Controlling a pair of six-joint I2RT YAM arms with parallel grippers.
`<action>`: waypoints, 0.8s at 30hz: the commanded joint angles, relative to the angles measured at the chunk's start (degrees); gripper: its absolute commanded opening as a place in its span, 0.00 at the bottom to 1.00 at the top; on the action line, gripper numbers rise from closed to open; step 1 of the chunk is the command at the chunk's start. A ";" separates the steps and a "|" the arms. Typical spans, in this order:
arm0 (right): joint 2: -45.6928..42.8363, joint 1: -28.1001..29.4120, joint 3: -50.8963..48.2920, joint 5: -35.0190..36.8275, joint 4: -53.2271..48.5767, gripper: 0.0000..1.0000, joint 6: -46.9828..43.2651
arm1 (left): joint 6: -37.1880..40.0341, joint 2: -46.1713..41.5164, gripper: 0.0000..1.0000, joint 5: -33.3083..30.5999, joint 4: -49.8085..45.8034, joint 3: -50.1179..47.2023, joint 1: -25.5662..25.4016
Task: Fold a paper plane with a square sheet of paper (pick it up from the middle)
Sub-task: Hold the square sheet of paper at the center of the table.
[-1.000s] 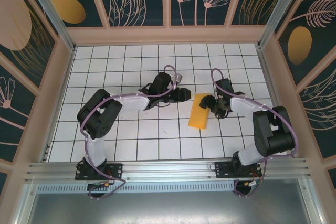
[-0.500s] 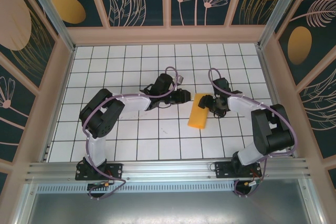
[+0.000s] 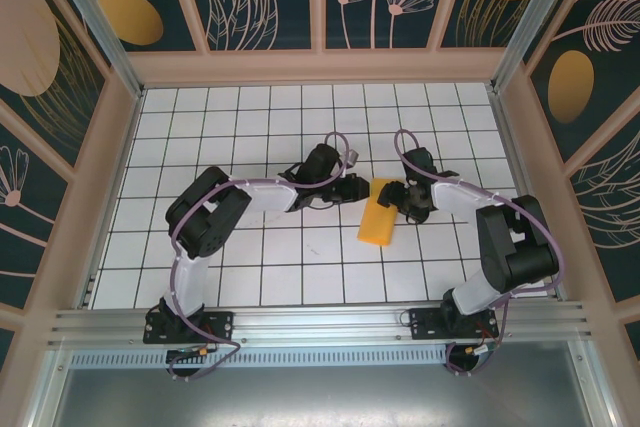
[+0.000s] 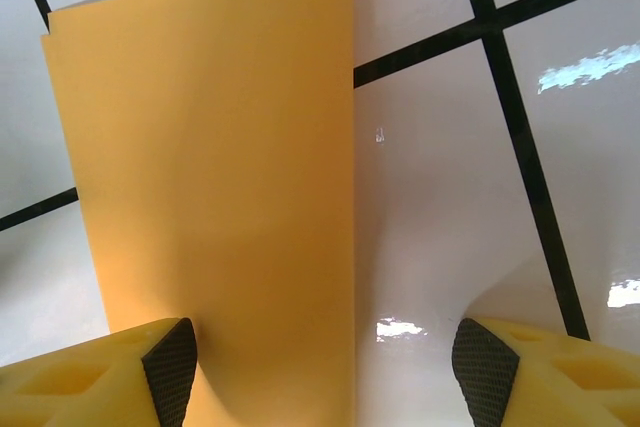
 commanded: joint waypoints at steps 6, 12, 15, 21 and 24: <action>2.96 0.57 -0.37 1.45 0.70 0.74 -0.17 | -0.34 3.88 0.15 -1.13 -5.36 5.18 -0.86; 3.01 0.58 -0.41 1.27 0.82 0.74 -0.35 | -0.50 5.72 0.14 -2.01 -8.39 7.17 -1.39; 3.00 0.61 -0.34 1.10 0.95 0.74 -0.26 | -0.37 6.45 0.13 -2.08 -9.39 8.05 -1.59; 2.91 0.63 -0.33 0.94 0.94 0.74 -0.25 | 0.27 8.13 0.13 -2.87 -11.91 9.27 -1.91; 2.98 0.65 -0.32 0.83 0.96 0.74 -0.26 | 0.46 8.91 0.13 -2.71 -12.30 9.44 -1.92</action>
